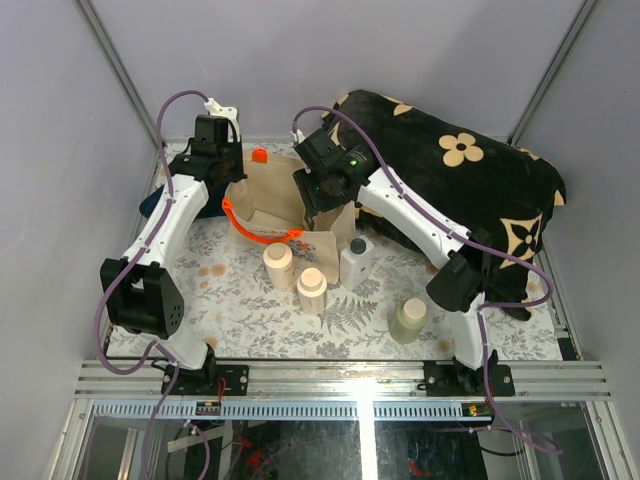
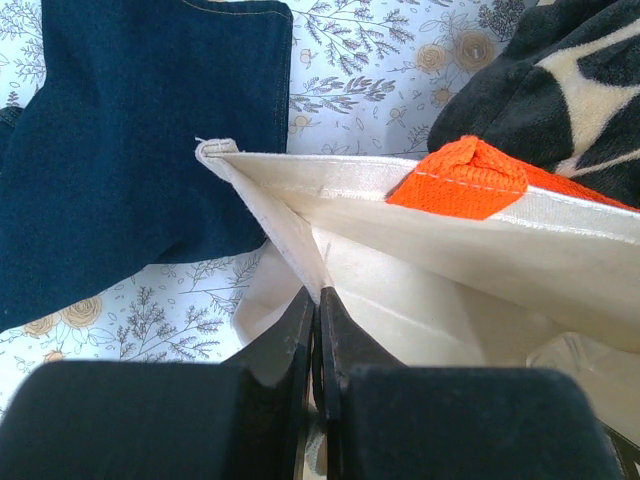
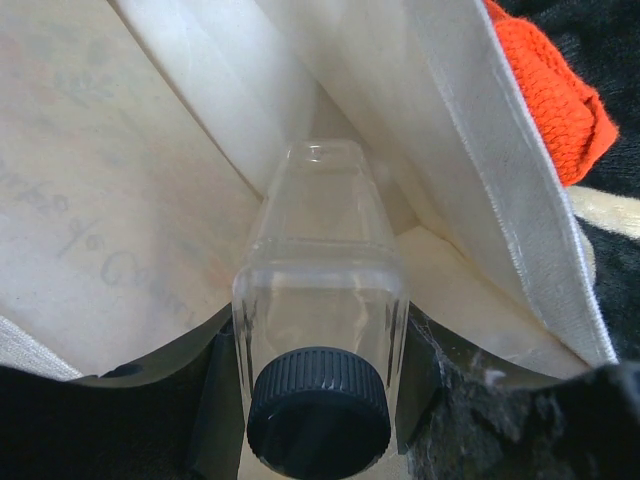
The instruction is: Place the personal care products into the canvas bag
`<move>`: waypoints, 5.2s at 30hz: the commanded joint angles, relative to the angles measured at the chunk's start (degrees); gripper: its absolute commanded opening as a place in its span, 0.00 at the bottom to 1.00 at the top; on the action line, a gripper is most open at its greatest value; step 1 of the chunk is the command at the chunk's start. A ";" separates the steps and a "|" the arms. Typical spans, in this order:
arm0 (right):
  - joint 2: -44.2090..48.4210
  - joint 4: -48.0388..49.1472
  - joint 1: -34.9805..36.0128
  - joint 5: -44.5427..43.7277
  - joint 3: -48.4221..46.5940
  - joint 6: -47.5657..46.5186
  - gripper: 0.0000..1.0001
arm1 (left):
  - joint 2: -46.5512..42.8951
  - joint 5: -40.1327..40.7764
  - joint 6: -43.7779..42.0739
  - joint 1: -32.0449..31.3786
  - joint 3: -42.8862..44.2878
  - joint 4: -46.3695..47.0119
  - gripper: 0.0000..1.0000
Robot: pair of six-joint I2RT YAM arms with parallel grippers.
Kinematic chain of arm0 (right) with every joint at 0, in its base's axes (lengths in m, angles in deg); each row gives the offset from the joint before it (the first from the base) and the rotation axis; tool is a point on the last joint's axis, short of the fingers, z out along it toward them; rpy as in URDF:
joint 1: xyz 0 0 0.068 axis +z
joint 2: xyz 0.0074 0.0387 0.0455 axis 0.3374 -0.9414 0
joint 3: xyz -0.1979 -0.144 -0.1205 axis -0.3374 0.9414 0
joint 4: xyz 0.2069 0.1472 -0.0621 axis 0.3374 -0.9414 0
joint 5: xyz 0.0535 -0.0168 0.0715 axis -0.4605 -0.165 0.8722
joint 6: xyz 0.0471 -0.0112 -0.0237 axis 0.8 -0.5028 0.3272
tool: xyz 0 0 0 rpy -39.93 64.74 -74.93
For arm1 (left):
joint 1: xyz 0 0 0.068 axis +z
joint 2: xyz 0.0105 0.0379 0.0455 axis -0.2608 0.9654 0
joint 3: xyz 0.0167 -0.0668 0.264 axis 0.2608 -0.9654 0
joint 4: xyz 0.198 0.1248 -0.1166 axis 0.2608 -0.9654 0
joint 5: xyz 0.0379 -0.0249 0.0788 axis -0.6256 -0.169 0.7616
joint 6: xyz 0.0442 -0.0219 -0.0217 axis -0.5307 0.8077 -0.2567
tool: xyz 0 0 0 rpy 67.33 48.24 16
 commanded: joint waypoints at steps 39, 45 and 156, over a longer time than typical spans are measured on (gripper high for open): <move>-1.09 -1.36 -0.01 -1.47 2.00 -1.37 0.83 | 1.97 0.22 -0.35 -0.04 1.75 0.06 0.00; 4.98 1.37 0.04 -1.30 1.41 -1.87 0.89 | 2.11 0.49 -0.49 -0.02 1.18 0.23 0.00; 26.90 -5.48 -10.07 -17.37 9.91 7.71 0.00 | 1.31 -0.35 -0.15 -0.03 -0.37 3.33 0.00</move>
